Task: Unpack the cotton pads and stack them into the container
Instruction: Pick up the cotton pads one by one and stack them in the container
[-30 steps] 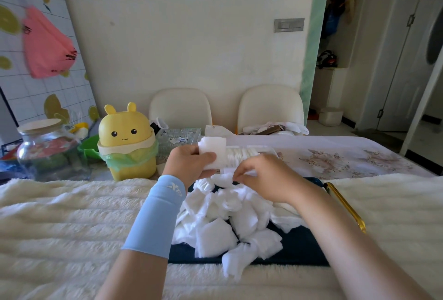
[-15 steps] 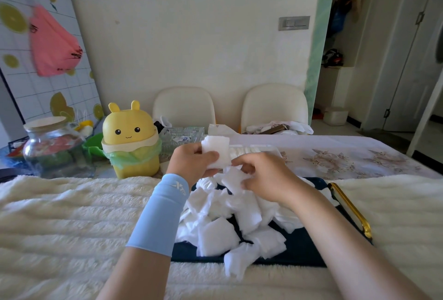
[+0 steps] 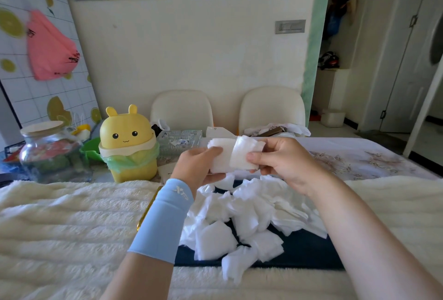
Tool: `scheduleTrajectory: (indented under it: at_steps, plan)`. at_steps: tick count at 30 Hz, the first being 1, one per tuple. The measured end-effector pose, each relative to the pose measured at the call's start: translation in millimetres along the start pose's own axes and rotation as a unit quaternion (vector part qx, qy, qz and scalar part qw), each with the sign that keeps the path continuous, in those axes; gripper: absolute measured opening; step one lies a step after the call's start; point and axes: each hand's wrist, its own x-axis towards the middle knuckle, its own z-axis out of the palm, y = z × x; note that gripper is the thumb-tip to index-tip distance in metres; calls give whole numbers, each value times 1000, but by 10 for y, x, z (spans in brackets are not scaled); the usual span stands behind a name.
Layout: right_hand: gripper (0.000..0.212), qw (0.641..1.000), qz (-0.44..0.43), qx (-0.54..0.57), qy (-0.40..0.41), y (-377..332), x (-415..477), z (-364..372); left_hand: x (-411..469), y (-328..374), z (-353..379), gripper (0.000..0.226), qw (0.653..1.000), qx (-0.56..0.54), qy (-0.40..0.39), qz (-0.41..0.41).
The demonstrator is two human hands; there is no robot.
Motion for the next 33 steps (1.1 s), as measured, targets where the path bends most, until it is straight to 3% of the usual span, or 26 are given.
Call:
scheduleTrajectory:
  at_steps: [8, 11, 18, 23, 26, 28, 30, 33]
  plan:
    - [23, 1000, -5, 0, 6, -106, -39, 9, -63, -44, 116, 17, 998, -10, -66, 0]
    - [25, 998, -6, -62, 22, -139, -60, 72, -88, -46, 138, 18, 994, -10, -112, 1]
    - [23, 983, -27, -163, 78, -165, -55, 93, -79, -62, 124, 24, 990, 13, -138, 5]
    - [30, 974, -20, -195, 110, -125, -18, 122, -83, -44, 157, 46, 987, 14, -161, 7]
    - [39, 962, -29, -238, 127, -105, -23, 76, -70, -77, 141, 20, 990, 56, -119, 41]
    - [27, 952, -42, -272, 133, -95, -32, 24, -27, -91, 99, 11, 995, 51, -72, 36]
    - [15, 936, -47, -336, 96, -97, -42, -5, 15, -81, 47, 8, 998, 45, -37, 30]
    - [18, 910, 4, -411, -61, -110, -98, 90, 48, -76, -12, 11, 999, 40, -17, 29]
